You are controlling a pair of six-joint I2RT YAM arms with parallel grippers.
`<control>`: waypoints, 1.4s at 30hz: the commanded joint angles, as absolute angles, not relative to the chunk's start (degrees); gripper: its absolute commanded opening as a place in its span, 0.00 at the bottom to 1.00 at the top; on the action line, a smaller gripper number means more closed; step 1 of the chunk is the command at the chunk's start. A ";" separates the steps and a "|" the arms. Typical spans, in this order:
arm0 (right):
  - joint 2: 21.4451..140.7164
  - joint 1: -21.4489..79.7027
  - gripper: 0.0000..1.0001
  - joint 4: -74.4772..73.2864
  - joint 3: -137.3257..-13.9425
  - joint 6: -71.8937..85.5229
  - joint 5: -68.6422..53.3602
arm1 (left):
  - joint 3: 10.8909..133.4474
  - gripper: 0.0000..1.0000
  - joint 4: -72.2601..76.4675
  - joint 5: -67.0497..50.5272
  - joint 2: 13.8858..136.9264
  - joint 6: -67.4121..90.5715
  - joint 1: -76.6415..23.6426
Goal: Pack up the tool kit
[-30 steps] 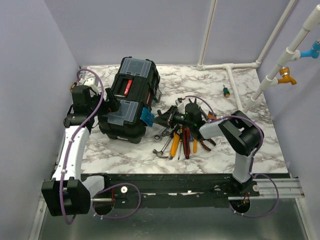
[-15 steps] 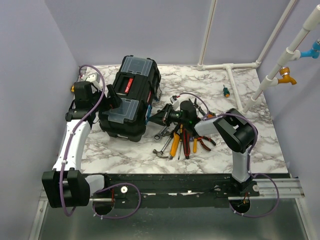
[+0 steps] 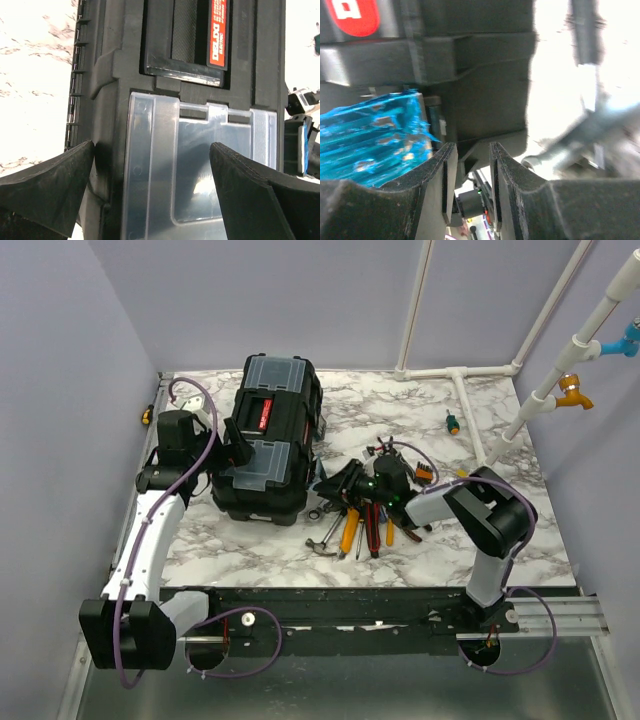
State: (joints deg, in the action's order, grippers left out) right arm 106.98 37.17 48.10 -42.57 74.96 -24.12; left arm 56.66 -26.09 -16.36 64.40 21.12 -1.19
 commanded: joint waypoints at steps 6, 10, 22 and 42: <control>94.88 31.81 0.41 41.68 -33.80 68.17 -15.88 | 54.46 0.98 -31.05 -14.64 58.47 21.63 -3.52; 87.26 31.55 0.51 28.80 -36.90 59.46 -10.34 | 55.06 0.98 -31.73 -11.59 56.99 20.97 -3.99; 83.12 31.55 0.86 14.49 -49.71 46.69 -4.87 | 64.48 0.99 -36.85 4.16 57.05 19.10 -14.31; 91.23 31.51 0.86 5.45 -67.82 42.62 -10.63 | 96.34 0.89 -51.34 11.84 85.89 14.94 -12.19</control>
State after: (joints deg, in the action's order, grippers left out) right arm 90.35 31.40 10.44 -63.33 44.64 -10.41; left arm 95.00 -49.43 12.64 85.43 14.70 -17.58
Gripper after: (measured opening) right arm 0.839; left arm 0.863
